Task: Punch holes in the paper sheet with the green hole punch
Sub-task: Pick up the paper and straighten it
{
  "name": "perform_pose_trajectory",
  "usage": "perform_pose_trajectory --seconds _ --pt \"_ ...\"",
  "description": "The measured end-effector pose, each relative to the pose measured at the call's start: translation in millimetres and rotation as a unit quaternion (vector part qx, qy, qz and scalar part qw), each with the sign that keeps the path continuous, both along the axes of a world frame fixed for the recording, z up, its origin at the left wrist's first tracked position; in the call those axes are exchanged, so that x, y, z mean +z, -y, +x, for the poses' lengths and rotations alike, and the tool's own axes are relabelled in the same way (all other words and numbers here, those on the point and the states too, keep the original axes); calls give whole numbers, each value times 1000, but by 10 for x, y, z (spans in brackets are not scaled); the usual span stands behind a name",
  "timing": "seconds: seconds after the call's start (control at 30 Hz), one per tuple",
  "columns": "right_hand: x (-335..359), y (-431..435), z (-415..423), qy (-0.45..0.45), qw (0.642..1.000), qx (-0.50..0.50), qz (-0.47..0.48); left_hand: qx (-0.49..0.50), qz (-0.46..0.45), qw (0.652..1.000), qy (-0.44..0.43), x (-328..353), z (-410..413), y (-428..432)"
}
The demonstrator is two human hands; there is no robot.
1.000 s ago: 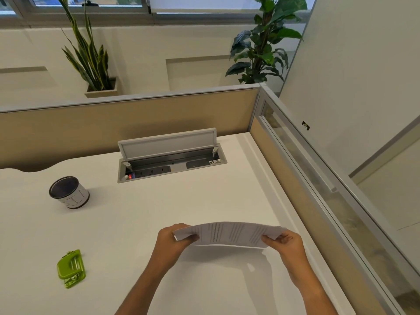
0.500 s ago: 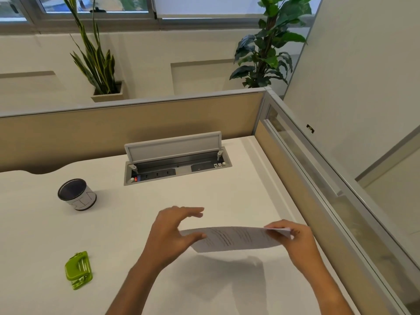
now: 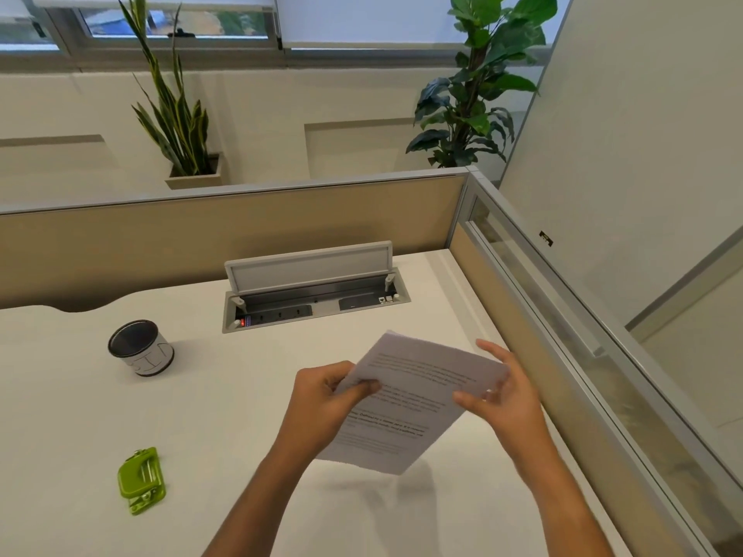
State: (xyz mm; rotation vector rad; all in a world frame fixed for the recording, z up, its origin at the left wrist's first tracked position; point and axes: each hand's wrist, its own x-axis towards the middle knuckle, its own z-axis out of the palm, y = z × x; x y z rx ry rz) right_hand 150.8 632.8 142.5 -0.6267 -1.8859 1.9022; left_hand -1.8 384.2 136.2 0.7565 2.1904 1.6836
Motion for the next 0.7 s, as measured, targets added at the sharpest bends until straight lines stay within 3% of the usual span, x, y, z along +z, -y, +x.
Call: perform_pose_trajectory --seconds 0.1,0.33,0.53,0.7 --pt "-184 170 -24 -7 996 21 -82 11 31 998 51 -70 10 78" --pt "-423 387 -106 23 999 8 -43 55 48 993 89 -387 75 319" --pt "-763 495 -66 82 995 48 -35 102 -11 983 151 -722 194 457" --pt "-775 666 -187 62 995 58 -58 112 36 980 164 -612 156 673"
